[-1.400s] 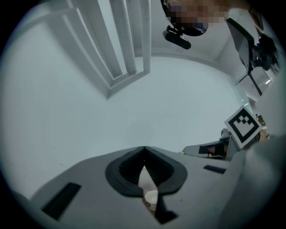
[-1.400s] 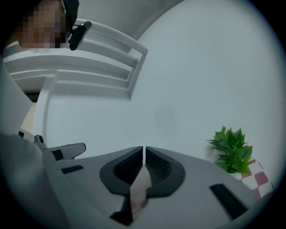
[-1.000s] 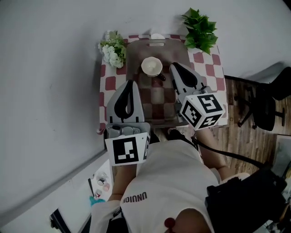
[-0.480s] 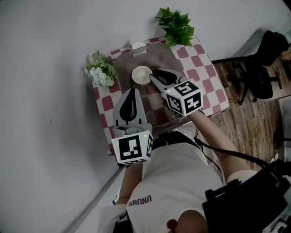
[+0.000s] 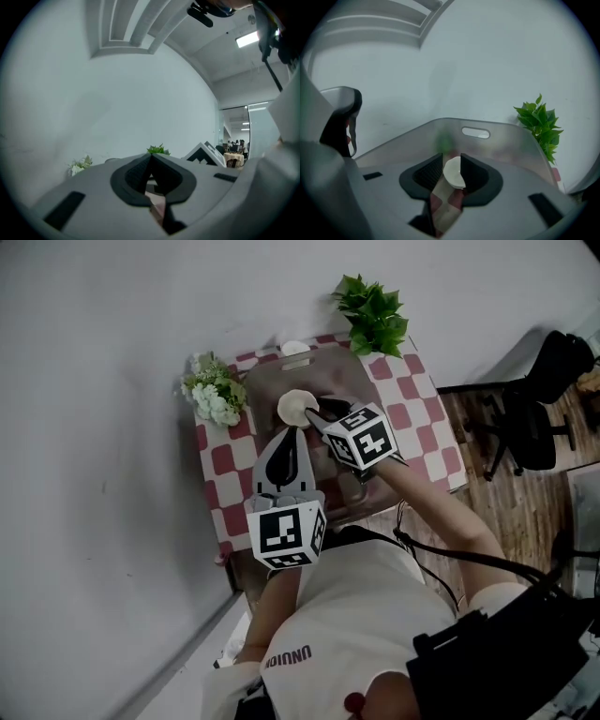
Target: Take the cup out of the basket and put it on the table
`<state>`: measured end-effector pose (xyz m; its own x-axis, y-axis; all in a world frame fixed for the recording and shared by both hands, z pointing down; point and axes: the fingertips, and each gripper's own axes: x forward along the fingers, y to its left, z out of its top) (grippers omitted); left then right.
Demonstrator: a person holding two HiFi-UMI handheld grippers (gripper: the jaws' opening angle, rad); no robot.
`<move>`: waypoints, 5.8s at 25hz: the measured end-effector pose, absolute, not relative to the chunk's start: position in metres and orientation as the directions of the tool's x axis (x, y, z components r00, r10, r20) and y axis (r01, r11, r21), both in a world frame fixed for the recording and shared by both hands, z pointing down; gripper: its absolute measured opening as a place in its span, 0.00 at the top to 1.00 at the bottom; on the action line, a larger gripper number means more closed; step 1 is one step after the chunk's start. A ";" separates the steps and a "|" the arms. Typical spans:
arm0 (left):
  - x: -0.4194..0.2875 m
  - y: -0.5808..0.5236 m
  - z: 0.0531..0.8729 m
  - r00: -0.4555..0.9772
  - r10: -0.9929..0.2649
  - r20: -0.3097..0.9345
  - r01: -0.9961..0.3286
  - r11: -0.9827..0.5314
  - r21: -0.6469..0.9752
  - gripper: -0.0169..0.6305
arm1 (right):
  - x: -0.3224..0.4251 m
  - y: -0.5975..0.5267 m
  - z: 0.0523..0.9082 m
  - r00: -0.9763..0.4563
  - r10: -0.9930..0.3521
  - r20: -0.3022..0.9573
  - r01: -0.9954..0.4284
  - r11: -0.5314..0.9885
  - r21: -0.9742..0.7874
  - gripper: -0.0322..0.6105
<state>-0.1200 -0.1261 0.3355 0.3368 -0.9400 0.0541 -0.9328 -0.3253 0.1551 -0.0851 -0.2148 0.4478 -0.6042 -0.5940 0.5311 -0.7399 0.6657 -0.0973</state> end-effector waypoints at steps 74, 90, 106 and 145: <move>-0.151 -0.144 0.324 0.171 -0.985 0.005 -0.942 -0.162 0.294 0.95 | -0.070 -0.245 0.612 -0.257 -0.465 0.847 -0.644 0.736 0.209 0.77; -0.158 -0.142 0.327 0.165 -0.986 0.022 -0.947 -0.152 0.282 0.95 | -0.073 -0.245 0.616 -0.260 -0.477 0.839 -0.620 0.749 0.234 0.81; -0.164 -0.136 0.331 0.152 -0.988 0.029 -0.950 -0.138 0.280 0.95 | -0.074 -0.241 0.614 -0.268 -0.467 0.843 -0.632 0.745 0.211 0.84; -0.169 -0.131 0.331 0.143 -0.989 0.028 -0.950 -0.129 0.285 0.95 | -0.083 -0.229 0.585 -0.323 -0.503 0.802 -0.704 0.694 0.151 0.85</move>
